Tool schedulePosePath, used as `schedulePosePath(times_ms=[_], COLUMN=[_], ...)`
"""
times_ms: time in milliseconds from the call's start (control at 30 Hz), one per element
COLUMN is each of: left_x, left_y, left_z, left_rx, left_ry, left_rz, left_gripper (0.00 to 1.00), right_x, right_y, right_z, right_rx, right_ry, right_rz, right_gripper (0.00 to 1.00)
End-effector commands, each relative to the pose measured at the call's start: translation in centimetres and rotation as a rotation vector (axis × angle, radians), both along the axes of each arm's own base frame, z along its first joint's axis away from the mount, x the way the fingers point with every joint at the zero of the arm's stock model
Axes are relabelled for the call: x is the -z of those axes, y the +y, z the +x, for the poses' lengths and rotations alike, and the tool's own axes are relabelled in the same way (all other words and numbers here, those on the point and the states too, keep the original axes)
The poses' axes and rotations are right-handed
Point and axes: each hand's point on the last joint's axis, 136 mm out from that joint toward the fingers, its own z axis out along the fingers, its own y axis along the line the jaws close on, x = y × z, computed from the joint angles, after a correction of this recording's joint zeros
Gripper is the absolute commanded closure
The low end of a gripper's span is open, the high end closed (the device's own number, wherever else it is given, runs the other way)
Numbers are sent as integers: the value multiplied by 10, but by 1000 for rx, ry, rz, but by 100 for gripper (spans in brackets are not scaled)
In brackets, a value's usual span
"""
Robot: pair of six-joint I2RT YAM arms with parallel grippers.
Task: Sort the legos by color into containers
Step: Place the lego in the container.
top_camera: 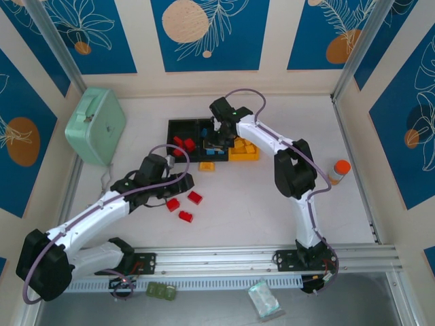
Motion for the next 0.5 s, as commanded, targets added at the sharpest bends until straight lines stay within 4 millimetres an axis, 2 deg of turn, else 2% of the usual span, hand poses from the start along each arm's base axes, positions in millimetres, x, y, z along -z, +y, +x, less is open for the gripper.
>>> schedulePosePath(times_ms=[0,133,267,367,467], left_x=[3,4,6,7,7], left_y=[5,5,7,9,10], left_z=[-4,-5,-6,-7,-9], left_rx=[8,7,2,-1,-3], left_ry=[-8,-6,-3,-1,1], left_rz=[27,30,31,36,40], left_gripper=[36,36,36,36,36], right_x=[4,9,8,1,-11], right_y=[10,11,13,15,16], right_z=[-4,2,3,2,0], right_rx=[1,14,20,16,8], right_ry=[46,49,50,37,11], right_rz=[18,11,10,15,21], right_gripper=[68,65,53,47,46])
